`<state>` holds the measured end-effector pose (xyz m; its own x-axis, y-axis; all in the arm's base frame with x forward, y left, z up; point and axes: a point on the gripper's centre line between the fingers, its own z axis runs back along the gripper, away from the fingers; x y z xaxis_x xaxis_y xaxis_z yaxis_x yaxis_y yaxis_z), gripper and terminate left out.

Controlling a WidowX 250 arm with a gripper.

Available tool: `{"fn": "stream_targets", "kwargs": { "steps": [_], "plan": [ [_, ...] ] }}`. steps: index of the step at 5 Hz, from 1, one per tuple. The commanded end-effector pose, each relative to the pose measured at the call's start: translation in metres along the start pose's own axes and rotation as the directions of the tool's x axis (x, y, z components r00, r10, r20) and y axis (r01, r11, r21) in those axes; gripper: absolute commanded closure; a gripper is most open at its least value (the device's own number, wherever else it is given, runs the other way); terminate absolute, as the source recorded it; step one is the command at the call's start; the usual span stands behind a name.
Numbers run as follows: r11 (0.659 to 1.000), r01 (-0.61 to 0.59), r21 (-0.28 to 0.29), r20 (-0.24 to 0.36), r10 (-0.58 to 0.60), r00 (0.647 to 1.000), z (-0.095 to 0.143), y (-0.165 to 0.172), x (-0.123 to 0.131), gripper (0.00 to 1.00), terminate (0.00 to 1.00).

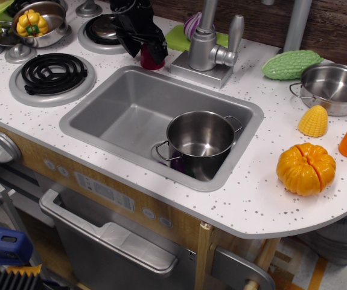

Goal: Put sweet potato in pot which is in sink

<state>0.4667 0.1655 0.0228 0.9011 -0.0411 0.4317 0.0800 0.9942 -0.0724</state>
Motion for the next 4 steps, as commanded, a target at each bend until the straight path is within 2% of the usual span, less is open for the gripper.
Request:
{"fn": "stream_targets", "kwargs": {
  "steps": [1,2,3,4],
  "plan": [
    [0.999,0.022,0.043,0.098,-0.026,0.995,0.023,0.006,0.018,0.0,0.0],
    [1.0,0.001,0.026,0.152,-0.005,0.988,0.016,0.007,0.013,0.0,0.0],
    [1.0,-0.012,0.018,0.194,0.008,0.981,0.012,0.009,0.011,1.0,0.0],
    [0.999,-0.008,0.033,0.192,0.001,0.981,0.015,0.007,0.014,1.0,0.0]
  ]
}}
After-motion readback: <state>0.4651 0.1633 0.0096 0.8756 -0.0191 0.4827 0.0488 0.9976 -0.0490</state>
